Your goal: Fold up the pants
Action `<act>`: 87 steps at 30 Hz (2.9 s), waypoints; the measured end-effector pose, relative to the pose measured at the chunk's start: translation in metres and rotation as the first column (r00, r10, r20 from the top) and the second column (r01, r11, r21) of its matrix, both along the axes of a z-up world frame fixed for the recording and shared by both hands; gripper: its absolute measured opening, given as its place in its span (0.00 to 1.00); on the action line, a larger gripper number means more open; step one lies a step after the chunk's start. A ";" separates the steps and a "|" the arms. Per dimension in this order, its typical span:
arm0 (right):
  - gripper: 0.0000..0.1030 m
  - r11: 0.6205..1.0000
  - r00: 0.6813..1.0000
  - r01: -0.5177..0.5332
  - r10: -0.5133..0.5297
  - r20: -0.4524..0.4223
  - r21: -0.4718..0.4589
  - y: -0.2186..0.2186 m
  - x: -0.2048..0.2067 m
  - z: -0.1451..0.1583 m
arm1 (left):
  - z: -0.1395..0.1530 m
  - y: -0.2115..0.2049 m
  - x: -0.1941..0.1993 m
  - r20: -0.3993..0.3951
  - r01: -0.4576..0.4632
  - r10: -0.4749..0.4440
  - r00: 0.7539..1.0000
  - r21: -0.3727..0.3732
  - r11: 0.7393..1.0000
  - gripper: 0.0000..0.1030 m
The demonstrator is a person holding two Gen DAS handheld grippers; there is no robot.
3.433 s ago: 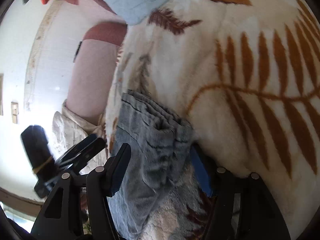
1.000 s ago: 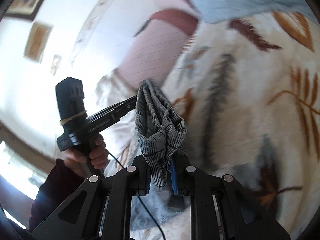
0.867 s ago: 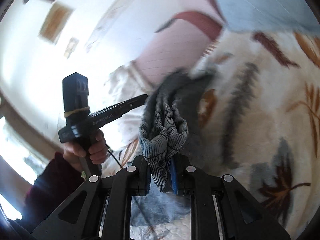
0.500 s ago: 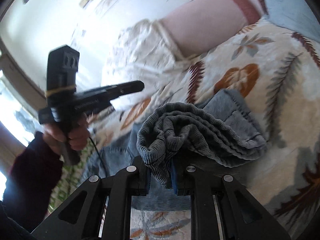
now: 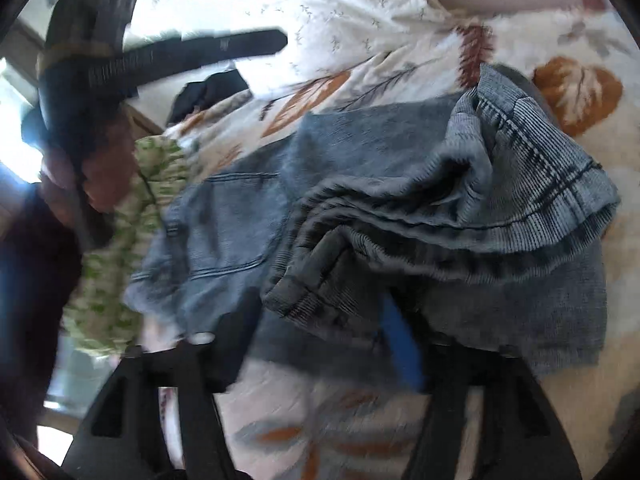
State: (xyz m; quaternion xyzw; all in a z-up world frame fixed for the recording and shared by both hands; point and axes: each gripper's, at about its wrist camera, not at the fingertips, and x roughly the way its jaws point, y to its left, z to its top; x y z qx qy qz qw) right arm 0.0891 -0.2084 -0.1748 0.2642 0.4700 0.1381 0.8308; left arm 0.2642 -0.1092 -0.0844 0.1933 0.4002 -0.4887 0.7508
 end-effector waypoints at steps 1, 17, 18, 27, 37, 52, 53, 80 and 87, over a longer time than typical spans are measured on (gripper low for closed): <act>0.72 0.999 1.000 -0.021 0.021 0.003 0.049 -0.004 -0.004 0.004 | 0.001 0.001 -0.006 0.010 0.008 -0.008 1.000 -0.004 1.000 0.10; 0.72 0.782 0.922 0.367 -0.377 -0.087 0.504 -0.136 -0.024 -0.011 | -0.055 0.039 -0.070 -0.062 -0.155 0.157 0.986 0.044 0.987 0.10; 0.72 0.790 0.911 0.396 -0.403 -0.091 0.467 -0.134 -0.022 -0.011 | -0.058 0.042 -0.072 -0.073 -0.171 0.174 0.982 0.036 0.985 0.10; 0.71 0.790 0.890 0.443 -0.445 -0.102 0.424 -0.136 -0.019 -0.017 | -0.076 0.042 -0.096 -0.076 -0.254 0.253 0.964 0.000 0.967 0.12; 0.70 0.874 0.966 0.245 -0.258 -0.026 0.420 -0.071 0.072 0.029 | -0.083 0.081 -0.101 -0.172 -0.291 0.272 0.947 -0.099 0.952 0.12; 0.79 0.985 0.908 -0.002 0.074 -0.413 0.170 0.044 0.174 0.060 | -0.058 0.127 -0.088 -0.159 -0.396 0.375 0.913 -0.128 0.910 0.16; 0.79 0.984 0.906 -0.012 0.086 -0.415 0.178 0.048 0.172 0.068 | -0.054 0.129 -0.091 -0.142 -0.388 0.370 0.918 -0.132 0.912 0.16; 0.40 0.922 0.973 0.123 -0.186 -0.139 -0.368 0.016 0.050 0.026 | -0.045 0.209 -0.080 -0.050 -0.614 0.612 0.789 -0.065 0.787 0.26; 0.40 0.847 0.990 0.101 -0.139 -0.034 -0.521 0.059 0.028 -0.022 | -0.091 0.216 -0.076 0.014 -0.674 0.676 0.736 0.099 0.732 0.26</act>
